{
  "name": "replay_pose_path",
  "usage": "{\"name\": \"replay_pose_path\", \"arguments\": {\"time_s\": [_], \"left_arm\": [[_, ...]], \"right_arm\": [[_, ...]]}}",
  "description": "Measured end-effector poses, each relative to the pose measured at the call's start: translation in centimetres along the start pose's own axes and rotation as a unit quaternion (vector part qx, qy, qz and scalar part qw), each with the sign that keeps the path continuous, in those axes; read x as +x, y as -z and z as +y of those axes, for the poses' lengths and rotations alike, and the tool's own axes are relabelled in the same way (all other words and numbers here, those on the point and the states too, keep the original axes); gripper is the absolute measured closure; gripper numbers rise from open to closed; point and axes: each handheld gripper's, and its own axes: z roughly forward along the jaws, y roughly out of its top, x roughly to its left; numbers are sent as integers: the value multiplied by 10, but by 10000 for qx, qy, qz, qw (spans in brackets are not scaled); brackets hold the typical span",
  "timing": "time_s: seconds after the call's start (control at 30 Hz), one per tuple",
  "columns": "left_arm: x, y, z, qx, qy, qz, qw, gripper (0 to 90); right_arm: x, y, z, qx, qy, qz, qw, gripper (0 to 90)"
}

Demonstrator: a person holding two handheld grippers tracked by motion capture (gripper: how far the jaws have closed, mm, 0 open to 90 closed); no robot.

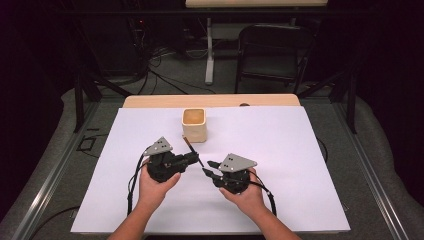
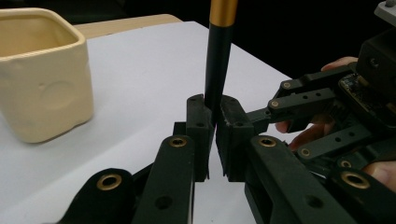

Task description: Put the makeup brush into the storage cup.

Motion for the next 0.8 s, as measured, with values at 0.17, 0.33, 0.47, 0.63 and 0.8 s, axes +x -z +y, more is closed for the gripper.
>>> {"name": "replay_pose_path", "arguments": {"time_s": [0.17, 0.33, 0.47, 0.63, 0.8], "left_arm": [[-4, -4, 0, -20, 62, -80, 9999, 841], [-6, -7, 0, -3, 46, -135, 9999, 841], [-7, -8, 0, -16, 63, -142, 9999, 841], [-7, -9, -1, 25, 32, -135, 9999, 841], [-8, -10, -1, 25, 36, -142, 9999, 841]], "right_arm": [[-3, -2, -1, 50, -78, -33, 10000, 692], [-2, -3, -2, 66, -78, -22, 9999, 705], [-2, -4, -2, 96, -81, -24, 9999, 726], [-1, -6, -2, 105, -82, -56, 9999, 754], [-2, -6, -3, 127, -66, -112, 9998, 782]]}}
